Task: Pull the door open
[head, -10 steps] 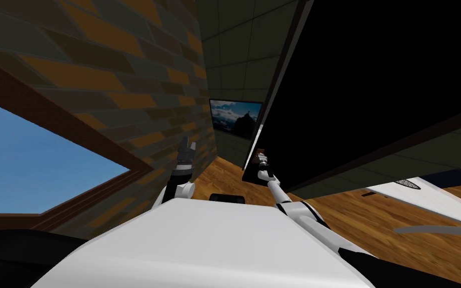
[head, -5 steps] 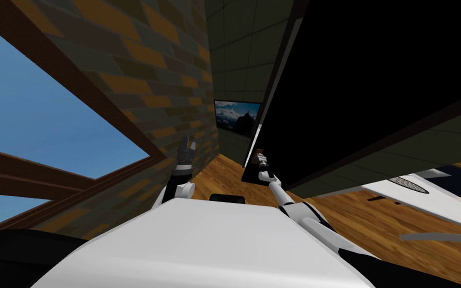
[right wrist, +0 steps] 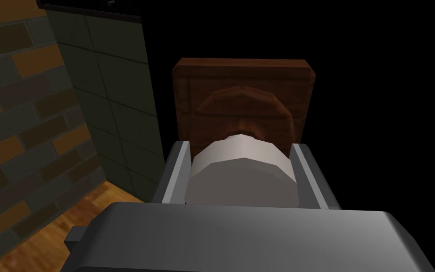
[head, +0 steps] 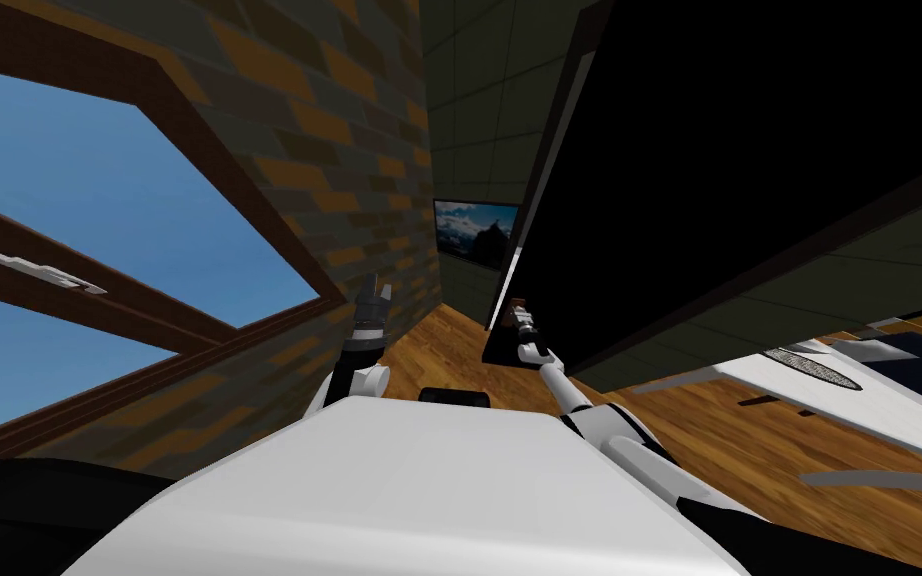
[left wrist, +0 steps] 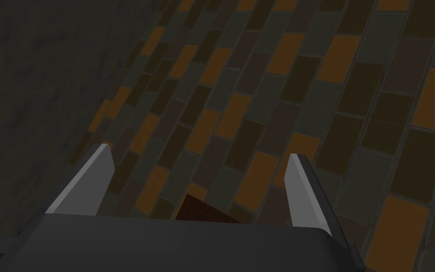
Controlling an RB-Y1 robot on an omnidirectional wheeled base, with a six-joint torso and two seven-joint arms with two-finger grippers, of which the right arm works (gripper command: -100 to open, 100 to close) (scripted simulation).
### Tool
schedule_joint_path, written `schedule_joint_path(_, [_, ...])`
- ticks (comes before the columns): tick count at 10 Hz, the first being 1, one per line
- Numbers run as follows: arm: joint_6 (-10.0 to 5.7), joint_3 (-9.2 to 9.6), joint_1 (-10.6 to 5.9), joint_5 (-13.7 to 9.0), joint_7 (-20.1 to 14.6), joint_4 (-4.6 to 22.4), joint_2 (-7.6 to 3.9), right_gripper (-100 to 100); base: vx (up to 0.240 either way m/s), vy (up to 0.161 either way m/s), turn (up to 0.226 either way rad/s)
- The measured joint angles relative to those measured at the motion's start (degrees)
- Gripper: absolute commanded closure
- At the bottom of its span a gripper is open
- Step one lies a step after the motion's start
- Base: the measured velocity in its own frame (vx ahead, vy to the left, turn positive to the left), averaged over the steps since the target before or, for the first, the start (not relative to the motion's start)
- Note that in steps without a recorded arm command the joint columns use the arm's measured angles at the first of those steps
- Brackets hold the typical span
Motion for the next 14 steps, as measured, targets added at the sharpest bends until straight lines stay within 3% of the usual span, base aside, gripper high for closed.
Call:
schedule_joint_path(2, [0.49, 1.56, 0.85, 0.2, -1.2, -1.7, -0.91, 100, -0.208, -0.103, 0.083])
schedule_joint_path(4, [-0.19, 3.61, 0.74, 0.7, -3.0, -1.6, -1.56, 100, -0.196, -0.123, 0.087])
schedule_joint_path(6, [-0.02, 5.09, 1.38, 0.9, -4.1, -3.2, -2.42, 100, -0.179, -0.111, 0.062])
schedule_joint_path(8, [-0.04, 5.99, 1.69, 1.2, -4.7, -3.5, -2.50, 100, -0.097, -0.050, 0.048])
schedule_joint_path(14, [-1.85, 10.91, 2.54, 2.5, -9.2, -5.8, -5.84, 100, -0.192, -0.103, 0.075])
